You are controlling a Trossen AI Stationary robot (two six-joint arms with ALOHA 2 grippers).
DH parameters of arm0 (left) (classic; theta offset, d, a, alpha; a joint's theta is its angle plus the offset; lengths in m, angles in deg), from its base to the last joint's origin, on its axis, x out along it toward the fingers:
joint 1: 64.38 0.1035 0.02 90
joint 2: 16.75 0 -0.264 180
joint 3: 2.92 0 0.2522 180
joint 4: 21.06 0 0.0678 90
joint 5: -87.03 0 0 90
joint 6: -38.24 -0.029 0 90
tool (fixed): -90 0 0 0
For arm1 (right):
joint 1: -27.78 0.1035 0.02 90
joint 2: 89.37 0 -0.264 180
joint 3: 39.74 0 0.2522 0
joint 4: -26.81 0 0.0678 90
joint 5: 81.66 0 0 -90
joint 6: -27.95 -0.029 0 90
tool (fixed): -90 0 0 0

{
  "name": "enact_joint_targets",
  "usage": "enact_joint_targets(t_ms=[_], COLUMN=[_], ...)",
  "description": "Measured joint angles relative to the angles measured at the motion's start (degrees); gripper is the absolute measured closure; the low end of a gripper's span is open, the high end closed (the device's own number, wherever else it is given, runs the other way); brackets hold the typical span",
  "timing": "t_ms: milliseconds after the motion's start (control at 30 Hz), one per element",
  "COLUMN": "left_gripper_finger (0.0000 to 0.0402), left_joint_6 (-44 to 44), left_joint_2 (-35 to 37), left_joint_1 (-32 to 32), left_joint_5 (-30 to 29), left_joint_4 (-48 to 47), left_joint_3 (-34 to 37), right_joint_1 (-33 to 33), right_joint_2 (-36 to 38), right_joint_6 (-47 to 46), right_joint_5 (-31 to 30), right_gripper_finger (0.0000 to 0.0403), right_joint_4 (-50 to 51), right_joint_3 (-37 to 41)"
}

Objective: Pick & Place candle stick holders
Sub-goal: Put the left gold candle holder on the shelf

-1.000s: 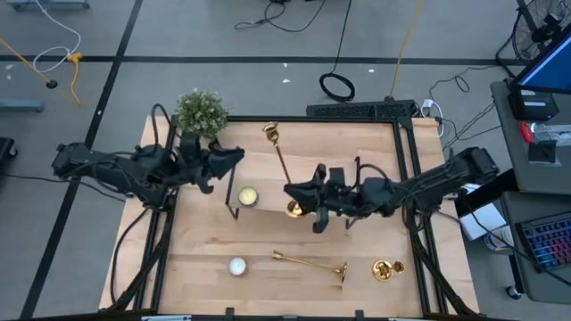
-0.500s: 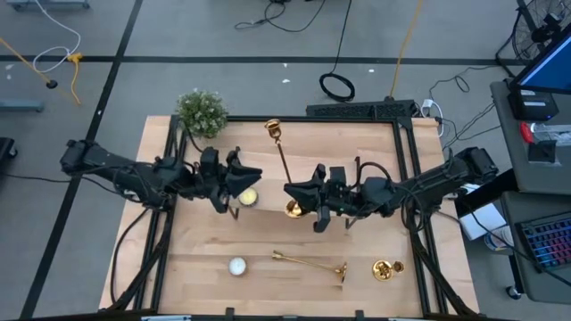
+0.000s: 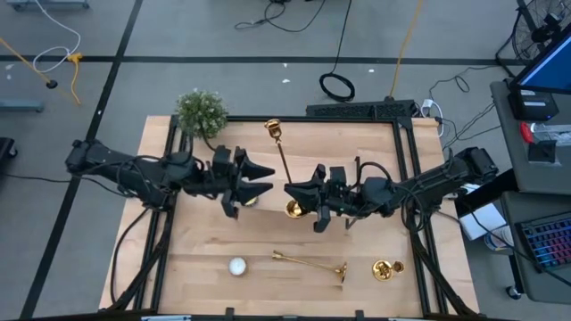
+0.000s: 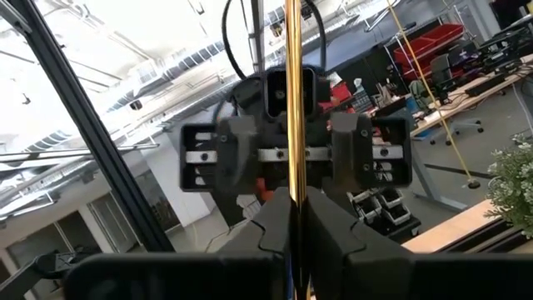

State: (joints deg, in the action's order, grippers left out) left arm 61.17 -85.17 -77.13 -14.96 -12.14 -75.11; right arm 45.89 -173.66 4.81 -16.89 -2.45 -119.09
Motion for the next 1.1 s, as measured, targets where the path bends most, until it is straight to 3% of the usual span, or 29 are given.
enact_joint_targets(t_ms=[367, 1100], left_gripper_finger=[0.0169, 0.0169], left_joint_6=[-0.40, 1.34], left_joint_2=[-3.64, -3.63], left_joint_1=[0.28, 2.62], left_joint_5=[0.01, 0.43], left_joint_4=[-1.42, 1.63], left_joint_3=[-3.11, -3.13], right_joint_1=[0.36, 0.42], right_joint_2=[0.00, 0.00], right_joint_6=[-1.25, -1.27], right_joint_5=[0.02, 0.02], right_gripper_finger=[0.0388, 0.0387], right_joint_4=[1.71, 1.75], right_joint_3=[0.00, 0.00])
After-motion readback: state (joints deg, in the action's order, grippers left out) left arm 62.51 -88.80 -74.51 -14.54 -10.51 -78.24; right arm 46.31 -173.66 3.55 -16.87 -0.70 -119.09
